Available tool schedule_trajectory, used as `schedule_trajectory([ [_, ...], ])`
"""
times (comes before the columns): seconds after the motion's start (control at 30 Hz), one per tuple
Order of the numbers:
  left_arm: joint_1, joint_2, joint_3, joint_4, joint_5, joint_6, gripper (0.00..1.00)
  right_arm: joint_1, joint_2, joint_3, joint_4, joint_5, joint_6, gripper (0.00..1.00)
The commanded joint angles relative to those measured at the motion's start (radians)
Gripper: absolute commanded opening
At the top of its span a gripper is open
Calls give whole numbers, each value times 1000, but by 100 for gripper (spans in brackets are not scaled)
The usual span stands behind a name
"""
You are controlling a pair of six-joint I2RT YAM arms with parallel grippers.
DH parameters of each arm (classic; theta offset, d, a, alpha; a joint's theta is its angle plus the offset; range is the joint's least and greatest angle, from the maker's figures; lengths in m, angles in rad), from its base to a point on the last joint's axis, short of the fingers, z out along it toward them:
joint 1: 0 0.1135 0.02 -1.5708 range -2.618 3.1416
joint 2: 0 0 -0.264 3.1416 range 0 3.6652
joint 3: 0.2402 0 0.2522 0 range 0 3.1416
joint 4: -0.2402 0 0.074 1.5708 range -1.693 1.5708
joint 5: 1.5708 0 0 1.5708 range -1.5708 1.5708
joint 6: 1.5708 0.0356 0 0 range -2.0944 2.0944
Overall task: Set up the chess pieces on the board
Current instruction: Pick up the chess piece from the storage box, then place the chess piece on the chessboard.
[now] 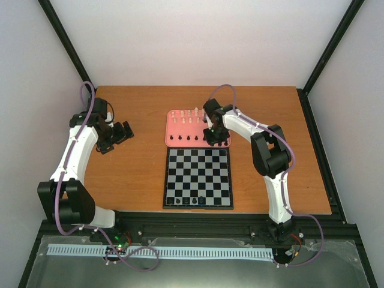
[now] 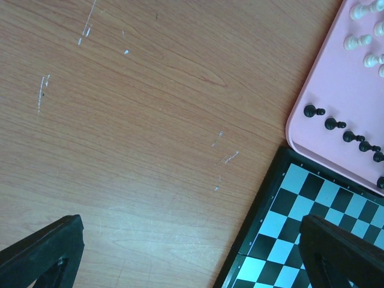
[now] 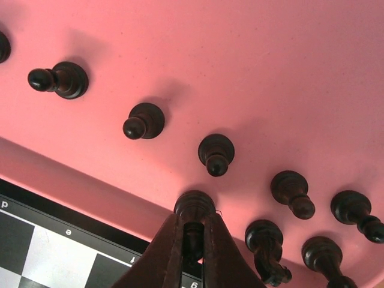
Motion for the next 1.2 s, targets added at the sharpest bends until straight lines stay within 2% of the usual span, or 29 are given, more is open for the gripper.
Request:
schedule_trajectory([
  [0.0,2,-2,1,11,-4,-13,100,3,-6,10,-15,16,-7,3],
  [0.4,3,-17,11,15,23,-3,100,88,-269,-53,-51,69,30,3],
  [0.63,1,-47,9,15,3,5,100,210,-473,-298,-64,90,142,3],
  [0.87,0,-47,15,32,-9,18,100,273,-674,-525,-73,67,220,3],
  [1.17,-9,-58,1,52,-80,36,100,366,-802,-746,2,66,262,3],
])
